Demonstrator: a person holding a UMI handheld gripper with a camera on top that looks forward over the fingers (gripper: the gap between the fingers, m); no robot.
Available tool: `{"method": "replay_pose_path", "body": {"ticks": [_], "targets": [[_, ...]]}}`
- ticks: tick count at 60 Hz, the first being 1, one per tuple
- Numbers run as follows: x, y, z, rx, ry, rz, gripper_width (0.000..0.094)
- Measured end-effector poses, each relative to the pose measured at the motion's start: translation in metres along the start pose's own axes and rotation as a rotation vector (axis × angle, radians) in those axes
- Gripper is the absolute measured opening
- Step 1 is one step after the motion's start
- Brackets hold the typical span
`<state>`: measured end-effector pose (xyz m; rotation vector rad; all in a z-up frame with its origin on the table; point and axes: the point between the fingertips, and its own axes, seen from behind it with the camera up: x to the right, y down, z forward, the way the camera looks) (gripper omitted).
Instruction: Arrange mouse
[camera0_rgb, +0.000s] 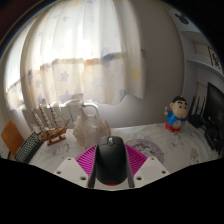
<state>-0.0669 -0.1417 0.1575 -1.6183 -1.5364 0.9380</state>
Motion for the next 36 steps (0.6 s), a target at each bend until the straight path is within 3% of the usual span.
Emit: {"method": "replay_pose_path", "body": {"ticks": [4, 12, 24, 28, 32, 36], "targets": [[0.057, 0.004, 0.038, -0.01, 0.064, -0.006, 0.0444], [0.117, 0.045, 0.108, -0.046, 0.045, 0.01, 0.0445], [0.143, 0.1, 0.155, -0.134, 0.047, 0.006, 0.0477], [0.143, 0.099, 0.155, -0.127, 0.044, -0.016, 0.055], [0.144, 0.099, 0.147, -0.175, 0.054, -0.009, 0.0847], [0.138, 0.075, 0.123, -0.16, 0.03, 0.007, 0.084]]}}
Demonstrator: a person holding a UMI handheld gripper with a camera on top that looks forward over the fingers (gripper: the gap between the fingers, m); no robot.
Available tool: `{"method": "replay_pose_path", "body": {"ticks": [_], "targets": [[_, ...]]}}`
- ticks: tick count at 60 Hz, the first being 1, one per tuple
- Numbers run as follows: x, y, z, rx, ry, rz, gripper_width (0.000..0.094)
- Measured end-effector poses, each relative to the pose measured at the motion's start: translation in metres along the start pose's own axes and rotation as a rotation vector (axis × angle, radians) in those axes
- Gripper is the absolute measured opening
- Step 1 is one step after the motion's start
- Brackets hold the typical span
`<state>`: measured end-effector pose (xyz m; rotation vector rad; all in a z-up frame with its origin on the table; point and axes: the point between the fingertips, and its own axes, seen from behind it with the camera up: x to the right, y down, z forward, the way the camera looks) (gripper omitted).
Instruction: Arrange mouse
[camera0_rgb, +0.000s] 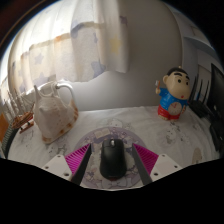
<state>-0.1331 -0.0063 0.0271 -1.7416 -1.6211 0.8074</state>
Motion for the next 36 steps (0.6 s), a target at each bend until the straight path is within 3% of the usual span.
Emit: {"method": "replay_pose_path", "body": {"ticks": [10, 23, 36], "targets": [[-0.006, -0.035, -0.131, -0.02, 0.009, 0.048, 0.085], [-0.007, -0.006, -0.298, -0.08, 0.018, 0.05, 0.0851], [-0.002, 0.022, -0.368, -0.088, 0.063, 0.02, 0.0852]]}}
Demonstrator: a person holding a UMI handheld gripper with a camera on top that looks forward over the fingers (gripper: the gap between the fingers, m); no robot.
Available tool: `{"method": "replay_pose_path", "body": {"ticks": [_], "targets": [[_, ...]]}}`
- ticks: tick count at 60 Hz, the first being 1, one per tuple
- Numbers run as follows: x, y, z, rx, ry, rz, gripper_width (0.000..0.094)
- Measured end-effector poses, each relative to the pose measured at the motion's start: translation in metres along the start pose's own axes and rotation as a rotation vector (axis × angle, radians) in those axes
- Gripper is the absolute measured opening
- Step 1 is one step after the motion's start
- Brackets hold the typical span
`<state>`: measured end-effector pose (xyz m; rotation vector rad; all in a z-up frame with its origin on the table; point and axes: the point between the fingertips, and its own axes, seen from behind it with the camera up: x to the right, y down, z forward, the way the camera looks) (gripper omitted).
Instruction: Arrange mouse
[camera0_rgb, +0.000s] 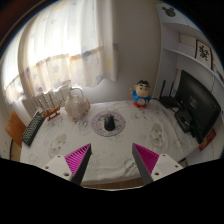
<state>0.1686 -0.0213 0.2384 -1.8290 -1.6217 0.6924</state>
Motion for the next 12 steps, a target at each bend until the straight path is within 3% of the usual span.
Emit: {"method": "replay_pose_path", "body": {"ticks": [12], "targets": [[-0.0092, -0.0044, -0.0077, 0.03, 0.006, -0.034, 0.0849]]}}
